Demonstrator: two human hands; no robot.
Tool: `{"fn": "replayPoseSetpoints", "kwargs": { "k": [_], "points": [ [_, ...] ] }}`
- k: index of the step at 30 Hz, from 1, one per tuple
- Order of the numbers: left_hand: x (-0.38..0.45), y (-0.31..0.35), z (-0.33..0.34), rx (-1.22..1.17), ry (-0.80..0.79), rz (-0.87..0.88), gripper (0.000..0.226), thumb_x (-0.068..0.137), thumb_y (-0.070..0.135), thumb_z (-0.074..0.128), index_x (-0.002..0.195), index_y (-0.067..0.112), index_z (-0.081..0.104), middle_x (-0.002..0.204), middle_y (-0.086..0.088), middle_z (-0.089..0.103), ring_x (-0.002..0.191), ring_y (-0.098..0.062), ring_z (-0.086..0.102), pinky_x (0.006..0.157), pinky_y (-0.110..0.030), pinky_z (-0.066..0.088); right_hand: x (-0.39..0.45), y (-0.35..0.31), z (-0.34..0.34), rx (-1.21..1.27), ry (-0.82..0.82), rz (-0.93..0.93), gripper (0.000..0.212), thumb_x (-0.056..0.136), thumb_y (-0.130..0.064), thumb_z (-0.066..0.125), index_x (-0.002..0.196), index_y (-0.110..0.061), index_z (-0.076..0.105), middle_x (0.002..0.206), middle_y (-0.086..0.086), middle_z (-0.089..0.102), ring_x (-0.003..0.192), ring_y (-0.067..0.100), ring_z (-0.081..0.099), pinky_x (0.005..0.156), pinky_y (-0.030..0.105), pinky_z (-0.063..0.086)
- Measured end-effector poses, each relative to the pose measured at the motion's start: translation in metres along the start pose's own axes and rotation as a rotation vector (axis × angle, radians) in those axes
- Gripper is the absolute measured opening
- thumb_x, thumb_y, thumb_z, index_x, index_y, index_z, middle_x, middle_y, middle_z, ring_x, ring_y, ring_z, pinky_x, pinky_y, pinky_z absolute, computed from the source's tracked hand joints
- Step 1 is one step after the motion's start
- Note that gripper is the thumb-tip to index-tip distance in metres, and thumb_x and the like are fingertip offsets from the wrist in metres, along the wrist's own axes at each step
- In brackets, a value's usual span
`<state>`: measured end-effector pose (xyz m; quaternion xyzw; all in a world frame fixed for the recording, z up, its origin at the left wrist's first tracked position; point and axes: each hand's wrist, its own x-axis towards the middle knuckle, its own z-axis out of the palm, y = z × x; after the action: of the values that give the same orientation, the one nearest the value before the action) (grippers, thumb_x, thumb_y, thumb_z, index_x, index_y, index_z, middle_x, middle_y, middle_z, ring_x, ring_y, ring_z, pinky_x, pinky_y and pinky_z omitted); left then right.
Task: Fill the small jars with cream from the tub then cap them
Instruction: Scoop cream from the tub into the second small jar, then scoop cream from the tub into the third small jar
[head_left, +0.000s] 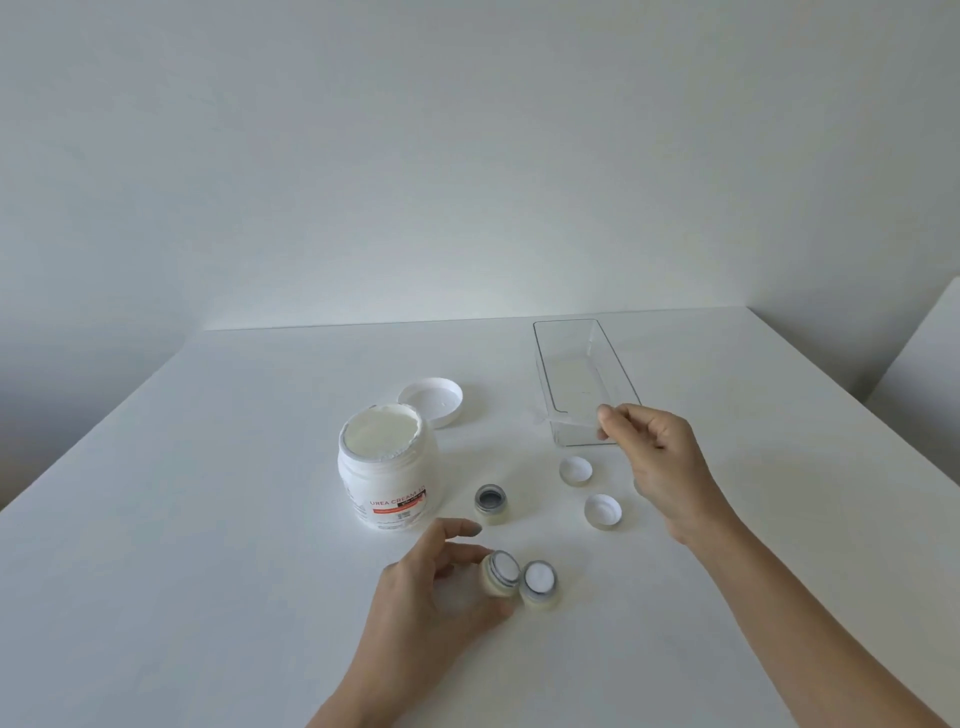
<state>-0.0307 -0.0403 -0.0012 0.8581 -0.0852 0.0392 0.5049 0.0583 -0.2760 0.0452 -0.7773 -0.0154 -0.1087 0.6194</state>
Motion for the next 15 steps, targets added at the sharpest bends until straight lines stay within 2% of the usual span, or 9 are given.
{"fn": "replayPoseSetpoints", "kwargs": {
  "k": [2,4,6,8,13,15],
  "points": [
    [-0.001,0.003,0.002,0.043,0.012,0.003,0.054,0.065,0.033,0.088,0.108,0.037,0.055,0.097,0.034,0.071,0.087,0.002,0.064,0.074,-0.004,0.041,-0.002,0.003,0.0,0.043,-0.007,-0.002,0.043,0.096,-0.025,0.055,0.053,-0.028,0.059,0.045,-0.02,0.049,0.053,-0.003,0.05,0.05,0.005,0.034],
    [-0.002,0.005,0.004,0.102,0.029,0.003,0.053,0.066,0.033,0.087,0.107,0.037,0.055,0.096,0.039,0.069,0.093,0.006,0.063,0.077,-0.003,0.039,-0.003,0.006,-0.001,0.089,-0.024,0.014,0.045,0.096,-0.025,0.055,0.051,-0.029,0.059,0.05,-0.017,0.052,0.065,0.006,0.053,0.057,0.01,0.037],
    [-0.003,0.005,0.005,0.165,0.044,0.009,0.052,0.067,0.032,0.086,0.108,0.038,0.054,0.1,0.045,0.064,0.101,0.009,0.06,0.08,-0.002,0.038,-0.004,0.009,-0.003,0.145,-0.041,0.025,0.036,0.095,-0.023,0.057,0.06,-0.021,0.064,0.056,-0.01,0.055,0.064,0.013,0.05,0.063,0.021,0.042],
    [-0.004,0.005,0.007,0.199,0.047,0.018,0.053,0.067,0.031,0.086,0.108,0.04,0.054,0.104,0.05,0.058,0.105,0.01,0.058,0.083,0.0,0.036,-0.005,0.009,-0.004,0.195,-0.062,0.04,0.027,0.093,-0.022,0.059,0.071,-0.011,0.069,0.061,-0.002,0.058,0.06,0.012,0.05,0.063,0.025,0.044],
    [-0.007,0.006,-0.003,0.177,-0.045,-0.051,0.069,0.065,0.038,0.086,0.118,0.048,0.044,0.108,0.046,0.061,0.106,0.009,0.056,0.083,-0.003,0.038,-0.005,0.007,-0.009,0.348,-0.136,0.128,0.015,0.089,-0.018,0.064,0.083,-0.009,0.075,0.066,0.0,0.066,0.064,0.014,0.053,0.066,0.025,0.048],
    [-0.001,0.007,-0.012,0.115,-0.086,-0.086,0.074,0.066,0.037,0.087,0.123,0.048,0.041,0.114,0.036,0.063,0.108,0.008,0.056,0.085,-0.007,0.043,-0.004,0.007,-0.01,0.429,-0.161,0.166,0.014,0.084,-0.019,0.066,0.086,-0.009,0.076,0.067,0.001,0.065,0.063,0.013,0.053,0.065,0.023,0.049]
  ]
}}
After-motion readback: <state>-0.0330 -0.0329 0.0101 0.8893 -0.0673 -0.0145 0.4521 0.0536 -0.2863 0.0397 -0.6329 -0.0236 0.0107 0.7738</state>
